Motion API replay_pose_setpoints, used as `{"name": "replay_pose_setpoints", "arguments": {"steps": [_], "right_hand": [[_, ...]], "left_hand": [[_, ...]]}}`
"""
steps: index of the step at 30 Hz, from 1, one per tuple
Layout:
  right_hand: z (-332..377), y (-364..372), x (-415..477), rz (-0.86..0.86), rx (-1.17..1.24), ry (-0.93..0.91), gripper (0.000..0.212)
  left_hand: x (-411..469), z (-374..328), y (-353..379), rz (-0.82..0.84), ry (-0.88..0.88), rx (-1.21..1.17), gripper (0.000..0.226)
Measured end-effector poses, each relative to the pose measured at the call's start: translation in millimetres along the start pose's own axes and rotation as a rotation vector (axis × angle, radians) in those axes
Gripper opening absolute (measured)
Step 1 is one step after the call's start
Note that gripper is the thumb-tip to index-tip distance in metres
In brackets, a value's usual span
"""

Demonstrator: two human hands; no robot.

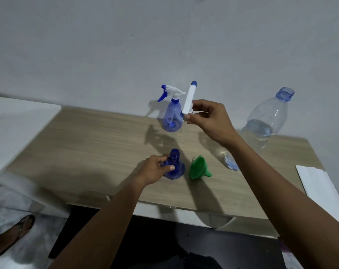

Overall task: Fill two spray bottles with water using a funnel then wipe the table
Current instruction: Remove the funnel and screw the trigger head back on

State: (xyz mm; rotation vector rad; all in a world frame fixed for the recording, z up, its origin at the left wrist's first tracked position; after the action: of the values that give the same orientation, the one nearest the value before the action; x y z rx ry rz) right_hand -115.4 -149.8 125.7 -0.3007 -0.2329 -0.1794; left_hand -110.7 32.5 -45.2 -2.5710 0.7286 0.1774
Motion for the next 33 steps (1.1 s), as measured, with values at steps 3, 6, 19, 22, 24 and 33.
{"name": "replay_pose_setpoints", "arguments": {"steps": [3,6,19,22,24,33], "right_hand": [[15.1,-0.8,-11.1,-0.009,0.057,-0.044,0.027],[17.6,1.7,-17.2,0.005,0.085,-0.043,0.026],[-59.2,38.5,-44.3,0.119,0.099,0.124,0.027],[-77.2,44.9,-50.0,0.15,0.073,0.147,0.029],[-87.2,48.1,-51.7,0.174,0.068,0.161,0.03],[-104.5,53.8,-49.4,0.208,0.051,0.178,0.03]], "left_hand": [[1.6,3.4,1.1,0.0,-0.001,-0.014,0.042],[2.4,7.4,1.2,0.008,-0.004,-0.019,0.041],[-2.9,7.2,5.5,0.01,0.017,-0.046,0.041],[-0.8,6.9,4.5,-0.013,0.018,-0.041,0.037],[0.5,6.8,4.0,-0.008,0.021,-0.035,0.038],[3.5,9.0,5.7,0.004,0.03,-0.062,0.04]]}}
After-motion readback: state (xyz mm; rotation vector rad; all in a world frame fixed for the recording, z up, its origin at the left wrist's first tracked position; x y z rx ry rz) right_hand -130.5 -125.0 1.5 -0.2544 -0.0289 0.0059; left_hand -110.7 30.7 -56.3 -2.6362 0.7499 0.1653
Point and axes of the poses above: each hand's wrist, its own x-axis towards the middle knuckle, its own y-axis out of the palm, z = x × y, the point moved 7 cm from there along x, towards the middle knuckle, and after that the axes turned 2 degrees about -z, right-handed, at the moved point
